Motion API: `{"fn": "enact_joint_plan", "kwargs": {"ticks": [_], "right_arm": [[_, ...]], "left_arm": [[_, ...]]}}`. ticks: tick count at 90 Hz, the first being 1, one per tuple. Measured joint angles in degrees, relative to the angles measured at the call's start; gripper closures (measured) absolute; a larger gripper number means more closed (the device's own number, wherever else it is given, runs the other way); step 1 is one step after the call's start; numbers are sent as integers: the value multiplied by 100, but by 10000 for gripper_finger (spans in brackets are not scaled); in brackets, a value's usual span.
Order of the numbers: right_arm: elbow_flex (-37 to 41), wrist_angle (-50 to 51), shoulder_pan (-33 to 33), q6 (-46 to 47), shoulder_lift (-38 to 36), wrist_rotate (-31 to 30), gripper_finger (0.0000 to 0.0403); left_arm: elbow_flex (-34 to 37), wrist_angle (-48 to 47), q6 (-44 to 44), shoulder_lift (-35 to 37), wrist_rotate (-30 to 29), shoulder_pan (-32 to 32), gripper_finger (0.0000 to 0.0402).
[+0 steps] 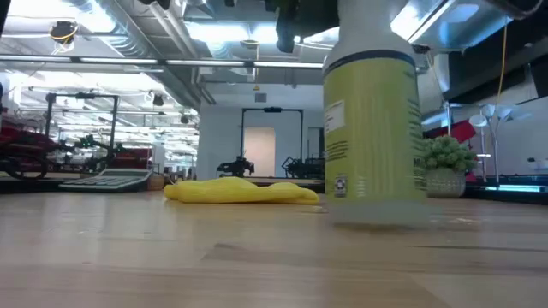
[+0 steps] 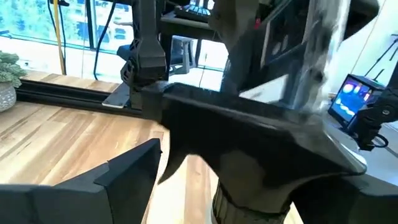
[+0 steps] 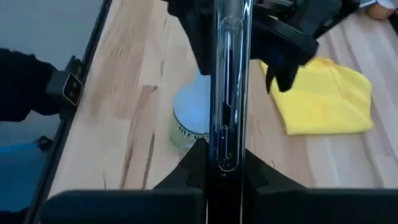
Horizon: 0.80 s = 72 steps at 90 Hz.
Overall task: Apply microfiber cloth
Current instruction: Spray the front screen of the black cellphone using the spray bottle
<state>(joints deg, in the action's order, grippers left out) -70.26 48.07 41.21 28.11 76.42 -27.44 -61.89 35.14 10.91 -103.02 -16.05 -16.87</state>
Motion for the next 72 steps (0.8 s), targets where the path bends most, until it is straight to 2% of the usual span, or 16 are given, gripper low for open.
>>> {"fn": "enact_joint_plan", "kwargs": {"ticks": [11,30,41,54,72], "right_arm": [[4,512,49,476,-87,15,395],[20,1658,329,1863,-167,-183,395],[254,1032,430,1971,-147,-366,395],[466,2,415,1518,-146,-569,395],[533,-90,211,1363,-149,-798,395]], "left_arm": [[0,-17,-90,0,42,-13,100],[-2,-15,-347,0,599,-2,100],[-2,-13,-374,0,681,15,100],[-2,-14,-406,0,688,16,100],[-2,-15,-423,0,690,11,100]]}}
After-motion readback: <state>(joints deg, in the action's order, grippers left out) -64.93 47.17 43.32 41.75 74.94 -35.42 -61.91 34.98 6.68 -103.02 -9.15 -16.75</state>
